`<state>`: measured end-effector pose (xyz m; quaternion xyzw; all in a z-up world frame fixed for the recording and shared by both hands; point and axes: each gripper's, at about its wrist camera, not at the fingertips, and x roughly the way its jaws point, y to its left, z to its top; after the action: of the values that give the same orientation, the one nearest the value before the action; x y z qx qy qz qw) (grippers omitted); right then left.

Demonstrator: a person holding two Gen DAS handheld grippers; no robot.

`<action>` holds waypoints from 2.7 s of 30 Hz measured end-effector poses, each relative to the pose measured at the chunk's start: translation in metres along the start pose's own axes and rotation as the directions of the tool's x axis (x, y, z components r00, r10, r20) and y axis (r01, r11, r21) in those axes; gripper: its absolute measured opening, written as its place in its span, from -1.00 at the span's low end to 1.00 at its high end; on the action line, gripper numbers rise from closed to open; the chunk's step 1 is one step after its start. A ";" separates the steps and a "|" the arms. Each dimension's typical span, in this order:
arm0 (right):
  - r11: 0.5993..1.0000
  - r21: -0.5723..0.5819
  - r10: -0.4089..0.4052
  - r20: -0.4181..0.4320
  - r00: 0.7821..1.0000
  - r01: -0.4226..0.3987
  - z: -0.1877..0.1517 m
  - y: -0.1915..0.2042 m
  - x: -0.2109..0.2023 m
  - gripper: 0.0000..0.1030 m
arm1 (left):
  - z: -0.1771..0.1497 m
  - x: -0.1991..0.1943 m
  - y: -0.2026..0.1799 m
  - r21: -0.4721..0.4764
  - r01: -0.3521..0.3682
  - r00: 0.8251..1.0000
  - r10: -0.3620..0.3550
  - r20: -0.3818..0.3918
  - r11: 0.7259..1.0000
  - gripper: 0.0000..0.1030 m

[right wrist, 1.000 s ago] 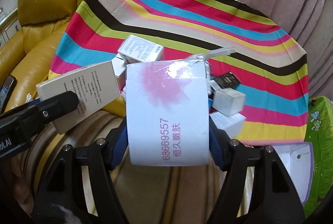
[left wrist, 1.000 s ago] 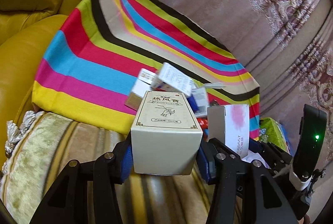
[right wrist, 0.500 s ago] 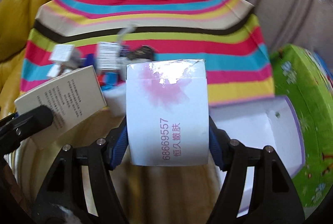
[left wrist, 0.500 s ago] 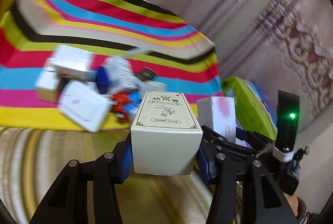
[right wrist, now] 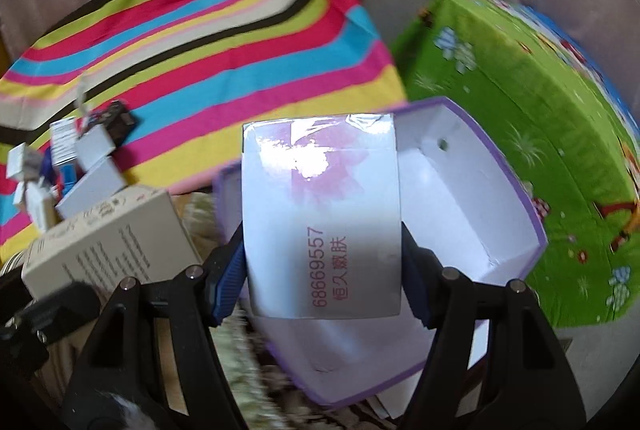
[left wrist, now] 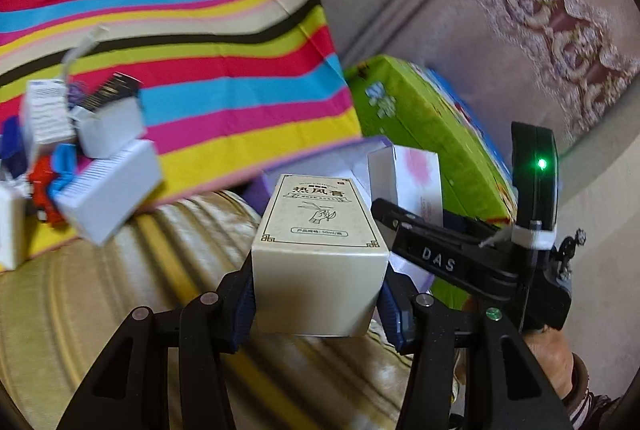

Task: Organize rigid objects
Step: 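Carry cream box with left tool while right tool carries pink-printed box to purple box, then open left tool inside purple box while right tool releases its box there, then move both tools back over the pile of boxes on the striped table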

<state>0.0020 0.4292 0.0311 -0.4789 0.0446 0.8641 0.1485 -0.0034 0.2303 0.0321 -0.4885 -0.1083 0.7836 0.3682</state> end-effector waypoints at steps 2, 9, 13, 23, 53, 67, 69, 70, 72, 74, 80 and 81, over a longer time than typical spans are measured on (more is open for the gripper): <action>1.000 0.026 -0.012 -0.011 1.000 0.012 -0.003 -0.011 0.004 0.37 | -0.001 0.006 -0.005 0.007 0.008 1.000 -0.008 -0.017 1.000 0.01; 0.994 0.099 -0.034 -0.028 0.999 0.037 -0.005 -0.040 0.011 0.38 | 0.003 0.025 -0.009 -0.017 0.063 0.996 -0.064 -0.058 0.998 0.01; 0.993 0.111 -0.027 -0.048 0.998 0.032 -0.008 -0.045 0.015 0.46 | 0.002 0.039 -0.007 -0.041 0.078 0.992 -0.082 -0.099 0.996 0.22; 0.993 0.113 0.020 -0.034 0.999 -0.017 -0.007 -0.042 0.007 0.62 | 0.004 0.030 0.006 -0.089 0.064 0.996 -0.069 -0.049 0.994 0.37; 0.986 -0.069 0.157 0.048 0.986 -0.153 0.007 0.051 -0.014 0.70 | 0.057 -0.130 0.088 -0.050 -0.468 0.798 0.447 0.404 0.882 0.46; 0.947 -0.219 0.269 0.138 0.953 -0.236 0.019 0.123 -0.023 0.73 | 0.072 -0.190 0.148 -0.172 -0.553 0.693 0.565 0.449 0.815 0.63; 0.939 -0.233 0.285 0.124 0.950 -0.252 0.020 0.130 -0.020 0.73 | 0.066 -0.195 0.167 -0.218 -0.518 0.702 0.557 0.444 0.827 0.63; 0.933 -0.242 0.301 0.114 0.947 -0.268 0.020 0.134 -0.019 0.73 | 0.062 -0.197 0.174 -0.240 -0.502 0.705 0.554 0.443 0.831 0.63; 0.925 -0.264 0.307 0.094 0.947 -0.274 0.018 0.143 -0.014 0.73 | 0.057 -0.196 0.186 -0.271 -0.487 0.706 0.556 0.437 0.831 0.64; 0.919 -0.270 0.320 0.080 0.944 -0.288 0.016 0.148 -0.011 0.73 | 0.051 -0.193 0.194 -0.288 -0.472 0.715 0.553 0.429 0.833 0.66; 0.900 -0.273 0.359 0.020 0.933 -0.340 0.012 0.159 -0.001 0.73 | 0.037 -0.175 0.211 -0.323 -0.444 0.745 0.545 0.385 0.836 0.69; 0.898 -0.272 0.361 0.014 0.932 -0.344 0.012 0.160 0.000 0.73 | 0.035 -0.174 0.211 -0.327 -0.439 0.748 0.542 0.382 0.837 0.73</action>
<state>-0.0555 0.2797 0.0267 -0.4504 0.0097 0.8896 -0.0747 -0.0893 -0.0305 0.0570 -0.3367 -0.1443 0.9288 0.0561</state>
